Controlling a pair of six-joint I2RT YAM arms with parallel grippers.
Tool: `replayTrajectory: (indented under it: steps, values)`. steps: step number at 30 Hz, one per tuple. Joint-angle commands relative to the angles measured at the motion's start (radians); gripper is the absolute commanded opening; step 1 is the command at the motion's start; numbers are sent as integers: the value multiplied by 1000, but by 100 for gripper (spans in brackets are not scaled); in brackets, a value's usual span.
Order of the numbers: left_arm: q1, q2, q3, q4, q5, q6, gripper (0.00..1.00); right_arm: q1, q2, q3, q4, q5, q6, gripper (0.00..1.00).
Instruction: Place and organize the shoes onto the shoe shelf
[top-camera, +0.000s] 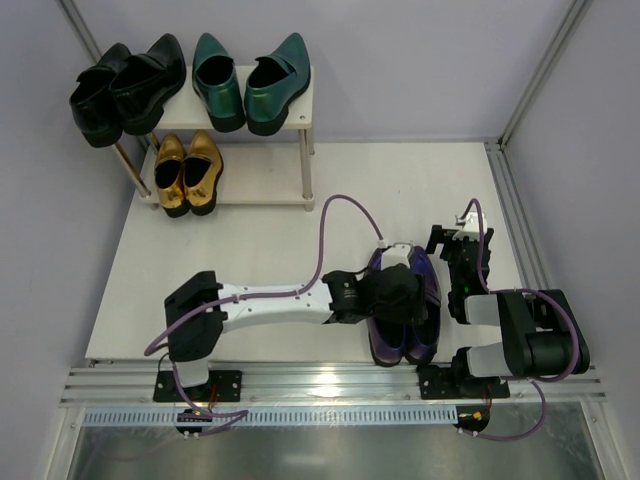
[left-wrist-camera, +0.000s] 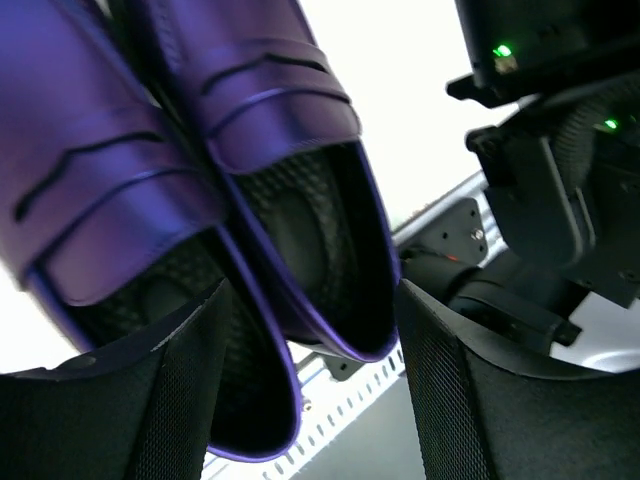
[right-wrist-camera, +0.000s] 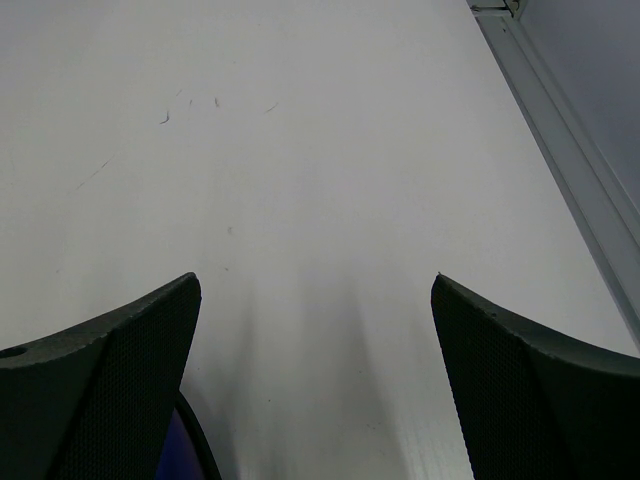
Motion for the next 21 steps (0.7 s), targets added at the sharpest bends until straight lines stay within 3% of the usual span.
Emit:
replayTrajectory:
  steps: [1, 11, 18, 21]
  values:
    - [-18, 40, 49, 18, 31, -34, 66, -3, -14, 7, 51, -9, 12, 97]
    - [-24, 195, 97, -67, 88, -48, 64, -3, -12, 9, 51, -9, 14, 97]
    - [-27, 189, 107, -119, 59, -16, 58, -3, -12, 9, 51, -10, 14, 97]
    - [-47, 148, 133, -177, -22, 20, 58, -3, -12, 9, 51, -9, 14, 97]
